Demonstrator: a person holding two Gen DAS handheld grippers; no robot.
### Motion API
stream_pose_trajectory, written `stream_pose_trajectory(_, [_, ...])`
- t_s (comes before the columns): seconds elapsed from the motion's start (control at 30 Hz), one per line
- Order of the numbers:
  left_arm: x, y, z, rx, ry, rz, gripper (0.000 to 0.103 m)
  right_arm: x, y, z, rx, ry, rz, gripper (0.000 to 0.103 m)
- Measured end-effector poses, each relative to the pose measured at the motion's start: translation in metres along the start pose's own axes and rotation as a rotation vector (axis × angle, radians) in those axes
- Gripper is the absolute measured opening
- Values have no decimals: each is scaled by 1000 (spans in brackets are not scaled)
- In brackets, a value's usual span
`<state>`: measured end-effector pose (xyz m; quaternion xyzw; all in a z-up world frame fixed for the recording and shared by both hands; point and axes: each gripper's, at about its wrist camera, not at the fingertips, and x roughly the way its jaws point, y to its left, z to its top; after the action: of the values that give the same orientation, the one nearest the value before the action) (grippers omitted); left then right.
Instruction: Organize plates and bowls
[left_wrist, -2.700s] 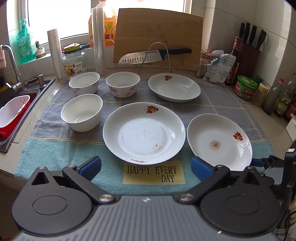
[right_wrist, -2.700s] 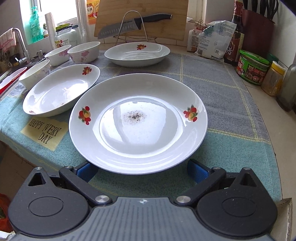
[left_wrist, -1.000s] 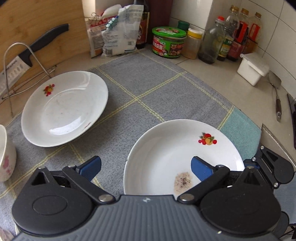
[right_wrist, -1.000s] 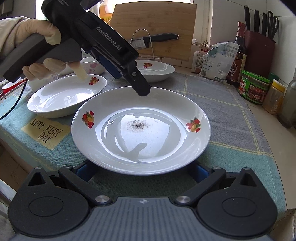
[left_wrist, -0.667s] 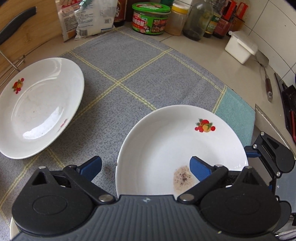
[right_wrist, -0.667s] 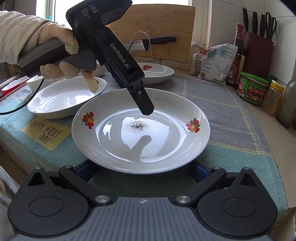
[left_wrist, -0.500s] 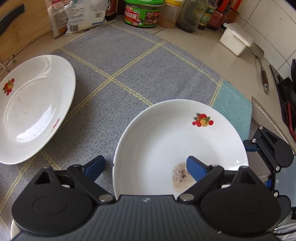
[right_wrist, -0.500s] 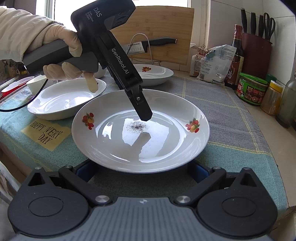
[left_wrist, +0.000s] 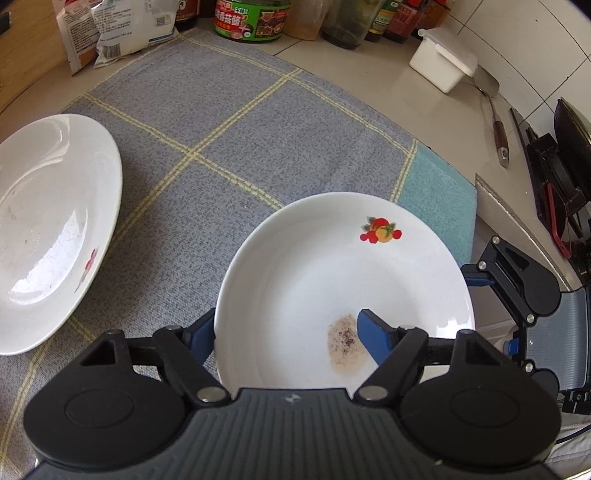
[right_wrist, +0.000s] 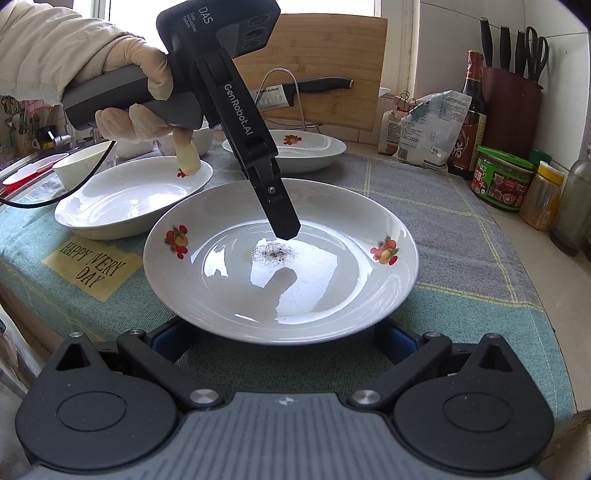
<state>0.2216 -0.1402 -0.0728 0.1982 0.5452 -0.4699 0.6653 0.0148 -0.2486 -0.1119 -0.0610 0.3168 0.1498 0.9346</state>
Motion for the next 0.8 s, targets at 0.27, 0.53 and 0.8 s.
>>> stream_pose_trajectory(0.27, [0, 8, 7, 6, 49, -73, 77, -1, 2, 0, 7, 3, -13, 103])
stream_pose_trajectory(0.53, [1, 11, 13, 11, 96, -107, 77, 3, 0, 4, -9, 10, 13, 103])
stream_pose_trajectory(0.8, [2, 10, 15, -1, 111, -97, 78, 5, 0, 8, -7, 36, 12, 103])
